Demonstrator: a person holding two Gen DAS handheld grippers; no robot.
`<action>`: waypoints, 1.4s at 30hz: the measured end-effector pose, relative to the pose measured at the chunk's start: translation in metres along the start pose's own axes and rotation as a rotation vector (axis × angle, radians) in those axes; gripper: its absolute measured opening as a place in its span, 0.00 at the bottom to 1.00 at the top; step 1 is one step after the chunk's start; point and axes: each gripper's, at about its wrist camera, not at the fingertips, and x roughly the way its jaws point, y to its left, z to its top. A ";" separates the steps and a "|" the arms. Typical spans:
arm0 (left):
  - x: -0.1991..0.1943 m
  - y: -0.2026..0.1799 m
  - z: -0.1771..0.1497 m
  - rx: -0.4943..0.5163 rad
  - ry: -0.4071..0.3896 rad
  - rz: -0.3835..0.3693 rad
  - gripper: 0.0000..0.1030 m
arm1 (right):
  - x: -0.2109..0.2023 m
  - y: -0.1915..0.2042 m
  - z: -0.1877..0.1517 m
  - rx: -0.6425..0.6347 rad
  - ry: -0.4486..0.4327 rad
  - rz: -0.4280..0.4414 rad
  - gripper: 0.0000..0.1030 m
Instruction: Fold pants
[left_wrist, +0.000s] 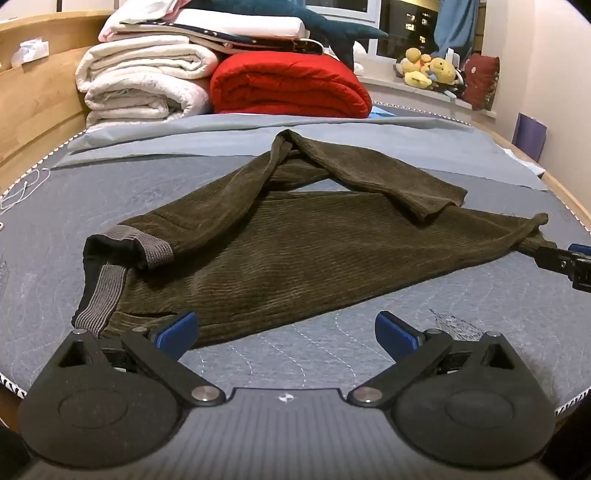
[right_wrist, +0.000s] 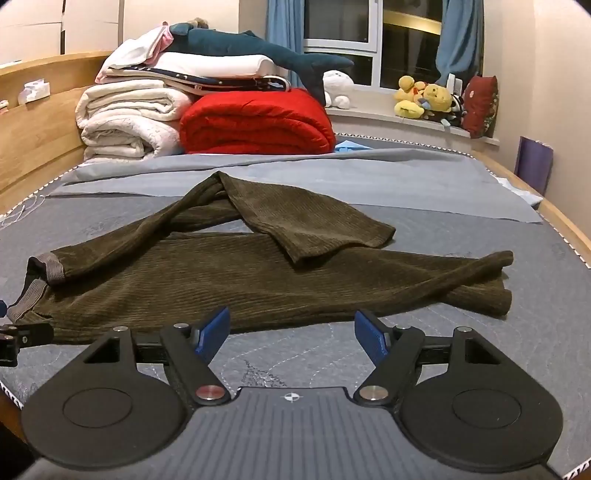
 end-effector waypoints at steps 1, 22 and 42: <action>0.000 0.000 0.000 0.002 0.000 0.000 0.99 | 0.000 -0.001 0.000 0.000 -0.002 -0.002 0.74; 0.001 0.000 -0.003 0.010 -0.007 0.001 0.99 | -0.005 0.005 0.002 -0.001 -0.004 -0.004 0.74; 0.003 0.007 0.000 0.029 0.015 0.036 0.99 | -0.002 0.006 -0.001 -0.029 0.001 0.012 0.68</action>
